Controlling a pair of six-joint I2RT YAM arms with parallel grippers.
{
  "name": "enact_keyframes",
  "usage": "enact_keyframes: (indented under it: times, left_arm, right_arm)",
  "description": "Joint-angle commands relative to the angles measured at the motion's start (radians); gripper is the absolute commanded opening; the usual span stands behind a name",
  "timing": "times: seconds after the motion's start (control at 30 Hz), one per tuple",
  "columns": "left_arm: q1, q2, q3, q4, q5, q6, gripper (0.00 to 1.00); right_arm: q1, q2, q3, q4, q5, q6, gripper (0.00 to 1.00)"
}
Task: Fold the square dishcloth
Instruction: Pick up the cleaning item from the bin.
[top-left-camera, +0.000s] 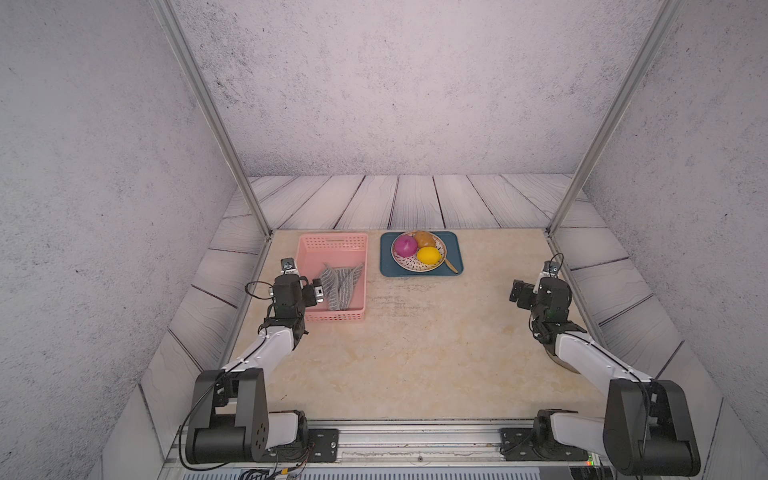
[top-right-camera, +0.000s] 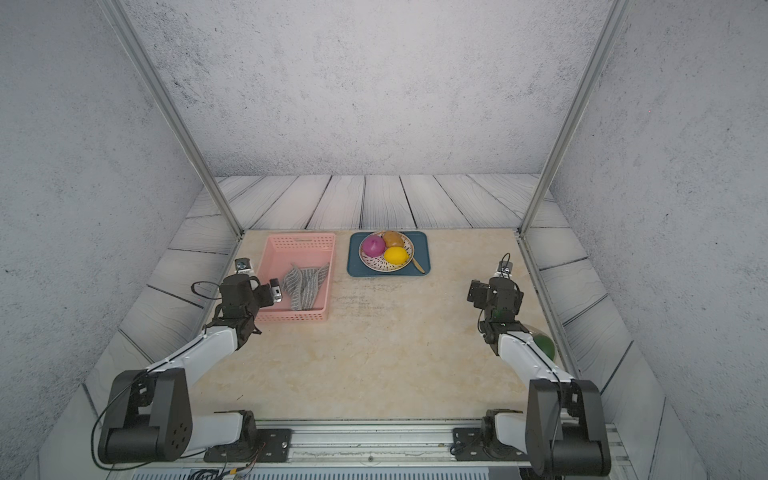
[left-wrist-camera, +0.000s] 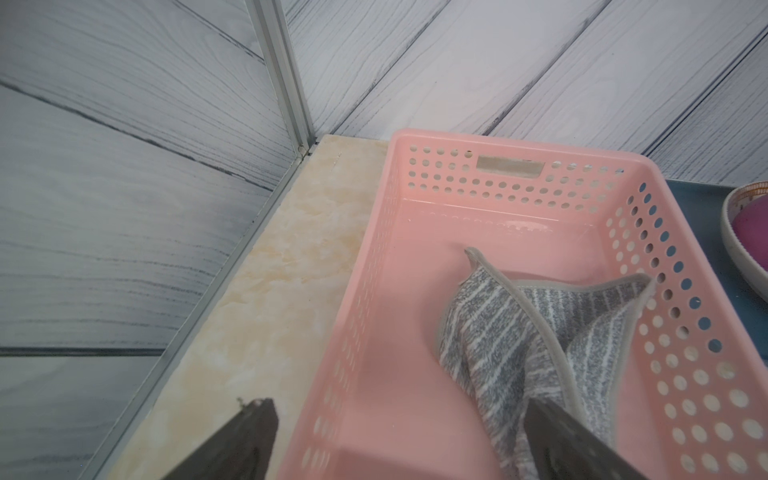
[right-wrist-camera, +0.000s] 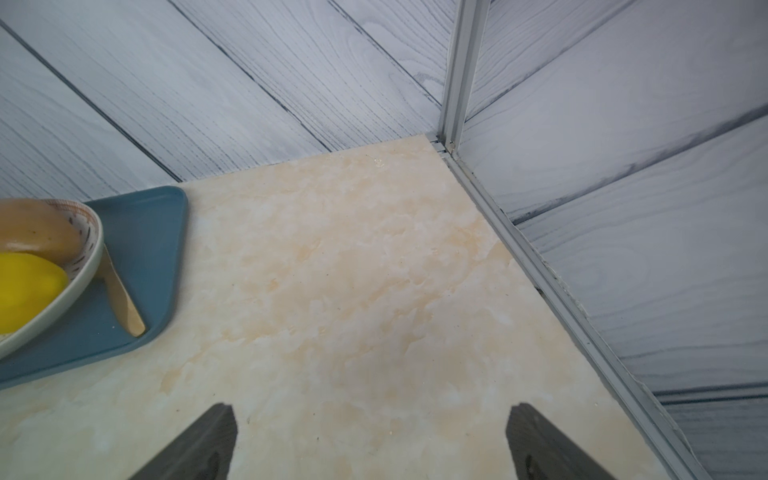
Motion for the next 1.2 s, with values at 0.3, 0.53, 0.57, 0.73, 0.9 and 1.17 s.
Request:
enact_keyframes:
  times: [0.3, 0.53, 0.57, 0.73, 0.9, 1.17]
  left_arm:
    - [-0.183, -0.093, 0.122, -0.225, 0.019, -0.152, 1.00]
    - [-0.299, 0.007, 0.249, -0.303, 0.015, -0.194, 1.00]
    - [-0.315, 0.029, 0.267, -0.311, 0.017, -0.196, 1.00]
    - [-0.379, 0.154, 0.370, -0.384, -0.021, -0.185, 1.00]
    - [-0.382, 0.258, 0.484, -0.508, -0.119, -0.200, 1.00]
    - [-0.366, 0.390, 0.611, -0.671, -0.266, -0.197, 1.00]
  right_arm:
    - [0.000, 0.023, 0.180, -0.356, 0.153, 0.188, 0.99]
    - [0.001, 0.006, 0.170, -0.339, 0.134, 0.136, 0.99]
    - [0.000, 0.003, 0.171, -0.347, 0.128, 0.126, 0.99]
    - [0.000, -0.010, 0.156, -0.345, 0.140, 0.111, 0.99]
    - [-0.001, -0.004, 0.157, -0.342, 0.120, 0.108, 0.99]
    - [-0.001, 0.004, 0.160, -0.344, 0.124, 0.112, 0.99]
